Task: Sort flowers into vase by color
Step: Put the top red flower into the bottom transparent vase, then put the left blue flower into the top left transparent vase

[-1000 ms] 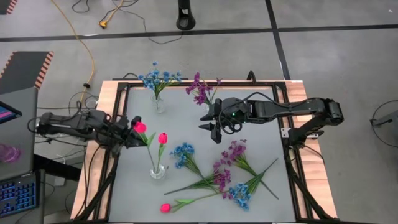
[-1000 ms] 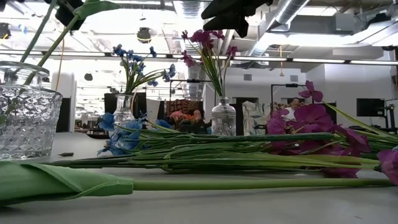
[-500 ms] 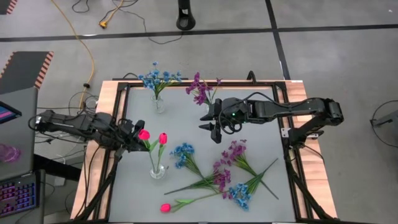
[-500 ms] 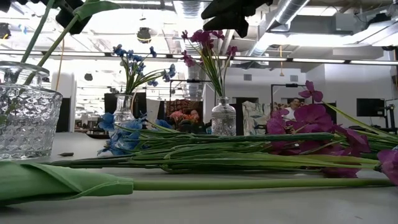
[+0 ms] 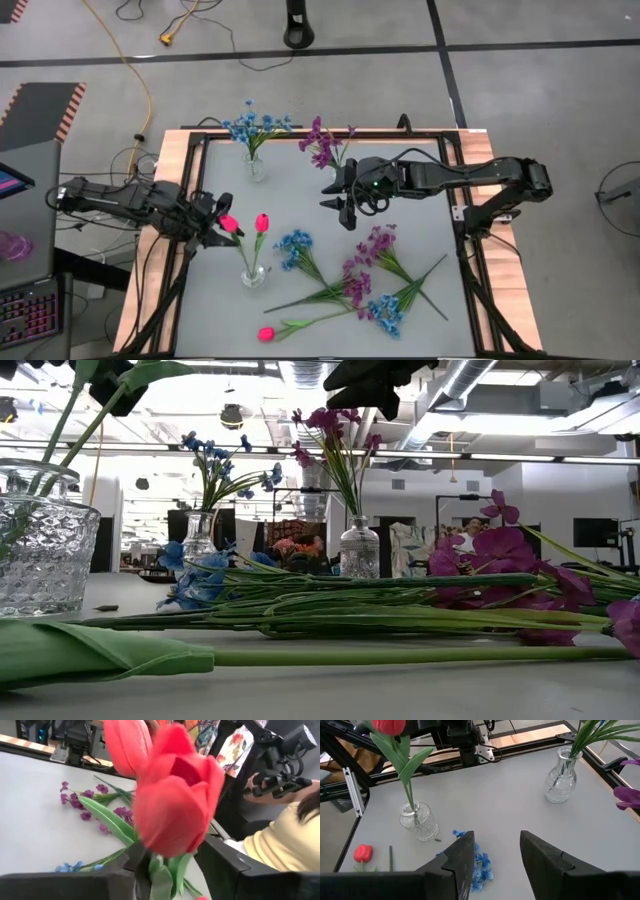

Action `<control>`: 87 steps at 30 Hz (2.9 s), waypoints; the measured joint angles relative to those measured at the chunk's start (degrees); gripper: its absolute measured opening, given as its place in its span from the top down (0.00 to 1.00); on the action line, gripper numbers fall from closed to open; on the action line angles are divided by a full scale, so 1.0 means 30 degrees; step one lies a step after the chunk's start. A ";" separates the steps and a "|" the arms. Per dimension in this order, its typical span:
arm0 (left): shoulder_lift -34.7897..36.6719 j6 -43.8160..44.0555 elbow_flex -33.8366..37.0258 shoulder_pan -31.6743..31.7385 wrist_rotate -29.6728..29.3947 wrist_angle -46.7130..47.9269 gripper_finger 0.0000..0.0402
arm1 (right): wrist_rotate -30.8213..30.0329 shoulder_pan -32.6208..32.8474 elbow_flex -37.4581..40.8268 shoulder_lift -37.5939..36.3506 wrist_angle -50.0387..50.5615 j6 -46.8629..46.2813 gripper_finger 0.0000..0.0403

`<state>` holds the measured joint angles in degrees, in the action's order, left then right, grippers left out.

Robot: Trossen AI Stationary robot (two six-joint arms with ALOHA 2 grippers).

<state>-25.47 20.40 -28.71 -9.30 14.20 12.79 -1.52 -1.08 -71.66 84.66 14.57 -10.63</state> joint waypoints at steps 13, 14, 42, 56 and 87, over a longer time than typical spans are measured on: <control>0.0282 -0.0435 0.0000 0.0007 0.1649 0.1407 0.66 | 0.0005 0.0000 0.0007 0.0000 0.0000 0.0000 0.54; 0.0389 -0.0435 0.0000 0.0007 0.1604 0.1407 0.66 | 0.0007 0.0000 0.0007 0.0000 0.0000 0.0000 0.54; 0.3468 0.1937 -0.0007 0.0007 -0.1484 0.2940 0.66 | 0.0007 0.0000 0.0007 0.0000 0.0000 0.0007 0.54; 0.3512 0.3594 -0.0029 0.0000 0.0991 0.6948 0.66 | 0.0007 0.0000 0.0007 0.0000 0.0000 0.0015 0.54; 0.3497 0.1836 -0.0022 0.0007 -1.1949 1.0113 0.66 | -0.0036 0.2334 0.0022 0.0588 0.0485 -0.3222 0.54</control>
<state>-14.98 25.90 -28.77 -9.28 -21.65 43.13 -1.63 5.92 -71.59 86.43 16.02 -20.30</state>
